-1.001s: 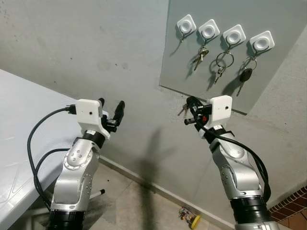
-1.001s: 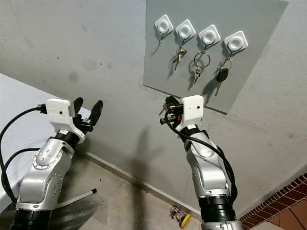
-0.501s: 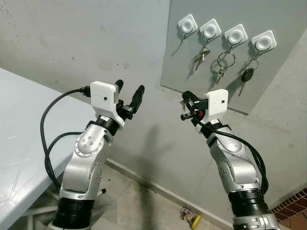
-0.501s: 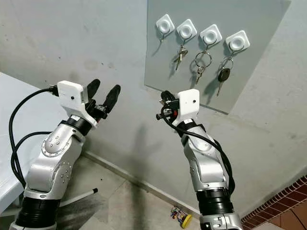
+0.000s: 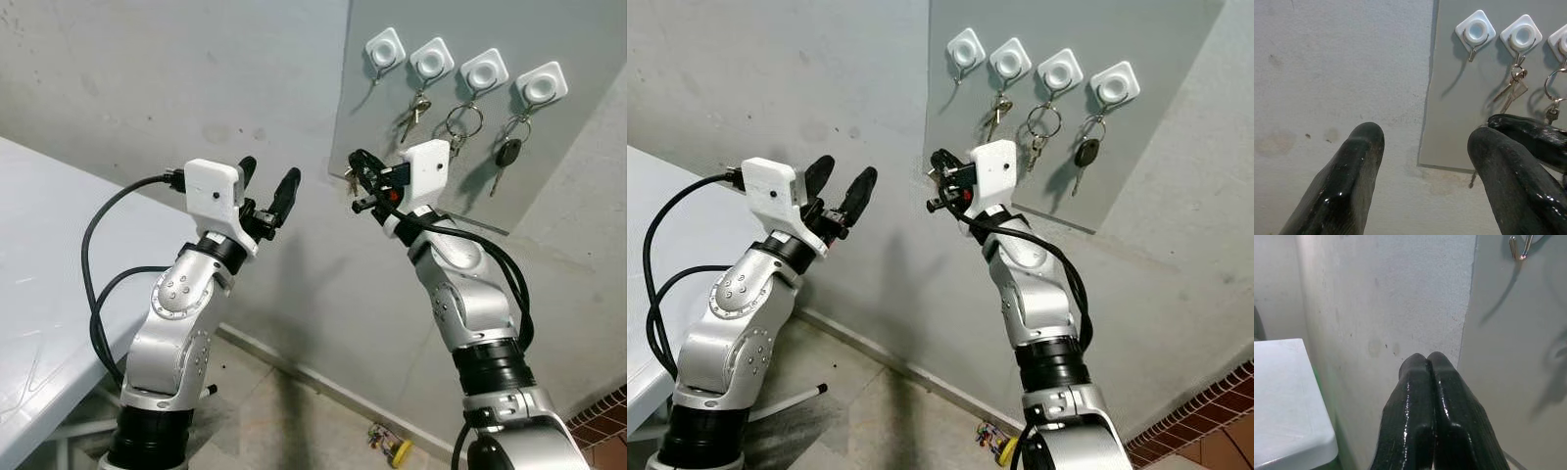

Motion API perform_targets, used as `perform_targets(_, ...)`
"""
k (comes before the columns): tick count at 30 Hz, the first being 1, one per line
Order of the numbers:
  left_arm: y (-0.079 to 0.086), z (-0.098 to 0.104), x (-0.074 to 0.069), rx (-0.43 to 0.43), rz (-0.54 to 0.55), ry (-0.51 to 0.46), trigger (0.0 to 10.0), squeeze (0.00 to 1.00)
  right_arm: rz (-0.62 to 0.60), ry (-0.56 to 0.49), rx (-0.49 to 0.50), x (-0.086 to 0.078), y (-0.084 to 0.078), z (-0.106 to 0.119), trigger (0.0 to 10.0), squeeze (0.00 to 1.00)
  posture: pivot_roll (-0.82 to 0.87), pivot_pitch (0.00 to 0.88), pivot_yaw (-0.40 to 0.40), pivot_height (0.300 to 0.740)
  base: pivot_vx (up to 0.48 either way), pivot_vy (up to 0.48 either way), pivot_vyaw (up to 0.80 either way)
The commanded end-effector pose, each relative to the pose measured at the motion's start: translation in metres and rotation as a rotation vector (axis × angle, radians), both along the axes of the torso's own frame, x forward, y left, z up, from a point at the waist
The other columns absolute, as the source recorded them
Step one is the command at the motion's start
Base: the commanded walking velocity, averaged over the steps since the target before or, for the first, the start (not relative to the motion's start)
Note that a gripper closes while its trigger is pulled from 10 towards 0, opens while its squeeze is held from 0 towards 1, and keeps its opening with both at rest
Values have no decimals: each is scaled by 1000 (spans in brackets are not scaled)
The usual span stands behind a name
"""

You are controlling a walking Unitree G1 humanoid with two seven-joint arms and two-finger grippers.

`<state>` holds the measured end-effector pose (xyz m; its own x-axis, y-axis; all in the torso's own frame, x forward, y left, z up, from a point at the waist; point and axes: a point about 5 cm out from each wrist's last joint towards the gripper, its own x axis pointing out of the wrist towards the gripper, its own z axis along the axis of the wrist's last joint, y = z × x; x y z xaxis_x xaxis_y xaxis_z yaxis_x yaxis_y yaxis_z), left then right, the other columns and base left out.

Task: Hang keys on a hook

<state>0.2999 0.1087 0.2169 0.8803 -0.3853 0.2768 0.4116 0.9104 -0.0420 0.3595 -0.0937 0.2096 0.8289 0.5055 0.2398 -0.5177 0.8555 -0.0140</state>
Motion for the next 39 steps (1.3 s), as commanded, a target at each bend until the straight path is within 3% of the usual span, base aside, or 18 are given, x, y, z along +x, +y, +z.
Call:
perform_targets(1,-1,6,-2,-7,-3,-12,10000,0,8,-48,33,5,1,17,10000,0,-83,22,-42,740,0,0,0)
perform_targets(16,-3,6,-4,-10,1,-4,10000,0,-3,-72,191,31,15,51,10000,0,-79,42,-41,740,0,0,0)
perform_targets(25,-3,6,-4,-10,4,0,10000,0,-9,-75,224,36,17,56,10000,0,-77,46,-42,740,0,0,0)
perform_targets(28,-2,6,-4,-13,9,4,10000,0,-18,-47,338,40,16,60,10000,0,-74,53,-44,740,0,0,0)
perform_targets(39,-4,6,-3,-14,0,9,10000,0,-28,-52,415,41,10,64,10000,0,-82,57,-37,740,0,0,0)
